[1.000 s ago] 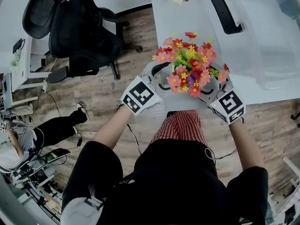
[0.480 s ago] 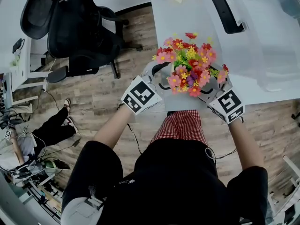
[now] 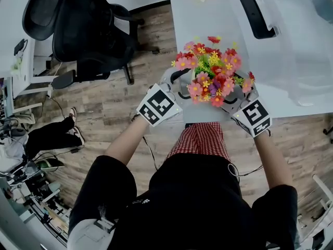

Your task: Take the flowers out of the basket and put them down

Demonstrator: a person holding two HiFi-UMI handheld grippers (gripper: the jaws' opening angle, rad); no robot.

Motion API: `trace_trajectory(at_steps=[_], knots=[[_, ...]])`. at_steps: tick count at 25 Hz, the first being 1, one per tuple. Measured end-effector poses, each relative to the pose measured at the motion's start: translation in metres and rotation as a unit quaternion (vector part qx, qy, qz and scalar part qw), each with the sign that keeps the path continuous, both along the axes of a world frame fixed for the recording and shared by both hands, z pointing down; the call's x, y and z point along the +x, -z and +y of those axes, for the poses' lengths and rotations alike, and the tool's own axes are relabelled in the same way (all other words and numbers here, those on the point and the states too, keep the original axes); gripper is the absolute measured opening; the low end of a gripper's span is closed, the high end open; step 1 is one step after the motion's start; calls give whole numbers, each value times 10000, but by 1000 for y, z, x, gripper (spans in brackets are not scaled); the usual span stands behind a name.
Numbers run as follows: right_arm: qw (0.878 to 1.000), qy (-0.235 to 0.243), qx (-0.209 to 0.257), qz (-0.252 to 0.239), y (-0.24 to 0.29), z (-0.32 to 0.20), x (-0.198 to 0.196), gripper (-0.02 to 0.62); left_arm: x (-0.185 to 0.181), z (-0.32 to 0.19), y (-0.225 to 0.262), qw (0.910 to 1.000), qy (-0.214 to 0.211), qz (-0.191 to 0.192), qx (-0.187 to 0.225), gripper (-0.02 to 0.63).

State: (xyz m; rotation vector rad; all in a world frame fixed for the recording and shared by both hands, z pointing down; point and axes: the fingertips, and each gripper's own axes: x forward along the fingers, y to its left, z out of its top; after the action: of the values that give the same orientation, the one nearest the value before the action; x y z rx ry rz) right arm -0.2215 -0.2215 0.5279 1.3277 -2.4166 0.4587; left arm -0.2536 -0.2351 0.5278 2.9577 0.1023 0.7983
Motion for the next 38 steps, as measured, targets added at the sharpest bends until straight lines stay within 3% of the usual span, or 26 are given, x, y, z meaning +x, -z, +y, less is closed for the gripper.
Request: trace_trajectory(at_steps=[38], knots=[[9999,8,21,120,-12,-1,3,437,1,-1,-11,10000,56,15,63,387]])
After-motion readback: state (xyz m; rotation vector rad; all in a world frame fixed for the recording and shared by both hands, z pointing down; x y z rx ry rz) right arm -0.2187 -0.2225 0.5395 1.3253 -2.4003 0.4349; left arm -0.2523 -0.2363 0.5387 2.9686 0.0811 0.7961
